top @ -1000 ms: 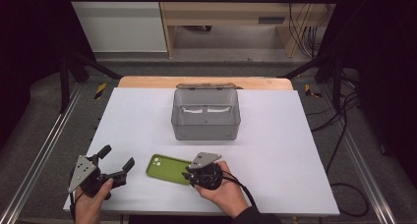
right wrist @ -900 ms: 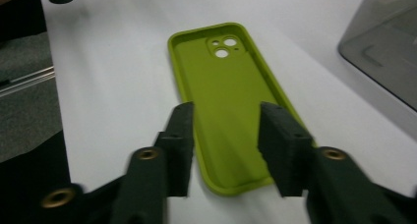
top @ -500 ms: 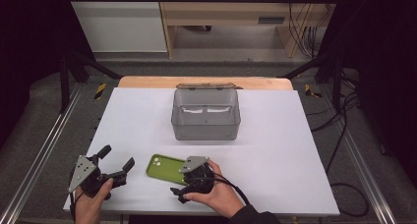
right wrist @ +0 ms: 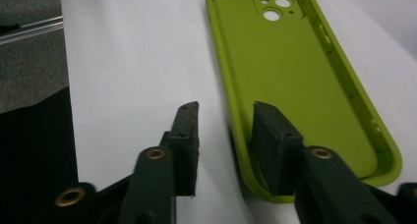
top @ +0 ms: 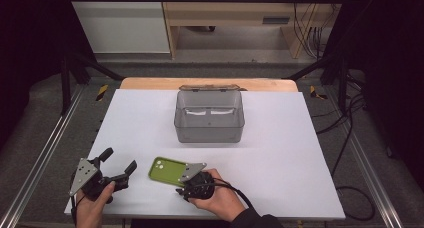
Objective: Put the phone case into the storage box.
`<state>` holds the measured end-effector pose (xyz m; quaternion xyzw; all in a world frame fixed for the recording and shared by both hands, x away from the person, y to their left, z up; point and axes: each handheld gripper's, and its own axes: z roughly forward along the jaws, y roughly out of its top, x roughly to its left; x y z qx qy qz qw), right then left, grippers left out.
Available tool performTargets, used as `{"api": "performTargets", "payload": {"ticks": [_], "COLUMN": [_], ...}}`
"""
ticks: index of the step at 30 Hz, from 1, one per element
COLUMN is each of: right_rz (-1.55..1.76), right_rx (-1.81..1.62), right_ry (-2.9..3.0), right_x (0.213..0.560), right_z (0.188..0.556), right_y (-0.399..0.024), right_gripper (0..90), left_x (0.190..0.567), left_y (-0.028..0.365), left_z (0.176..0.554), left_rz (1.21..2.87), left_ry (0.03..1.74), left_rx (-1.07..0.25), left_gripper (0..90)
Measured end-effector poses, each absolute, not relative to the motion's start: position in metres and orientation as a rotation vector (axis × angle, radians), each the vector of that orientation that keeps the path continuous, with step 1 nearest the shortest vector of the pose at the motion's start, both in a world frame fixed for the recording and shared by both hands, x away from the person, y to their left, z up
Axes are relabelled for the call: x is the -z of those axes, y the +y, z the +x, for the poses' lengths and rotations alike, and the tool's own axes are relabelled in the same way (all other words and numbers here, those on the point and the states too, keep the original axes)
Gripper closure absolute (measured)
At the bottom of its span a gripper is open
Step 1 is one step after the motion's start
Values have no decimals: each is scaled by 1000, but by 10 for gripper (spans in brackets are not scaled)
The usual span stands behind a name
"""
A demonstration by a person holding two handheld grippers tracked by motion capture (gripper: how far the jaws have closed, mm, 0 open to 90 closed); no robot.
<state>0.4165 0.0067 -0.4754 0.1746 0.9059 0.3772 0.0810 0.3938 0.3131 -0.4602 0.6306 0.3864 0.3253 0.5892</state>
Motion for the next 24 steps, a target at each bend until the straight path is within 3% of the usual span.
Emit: {"api": "performTargets", "payload": {"ticks": [7,24], "right_rz": [445,429], "right_rx": [-1093,-1126], "right_ry": [2680,2669], "right_x": [477,475], "right_z": [415,418], "right_y": [8,4], "right_gripper": [774,878], "left_x": [461,462], "left_y": [313,316], "left_z": [394,394], "left_rz": [1474,1447], "left_ry": [901,950], "left_rx": [-757,-714], "left_gripper": [27,28]}}
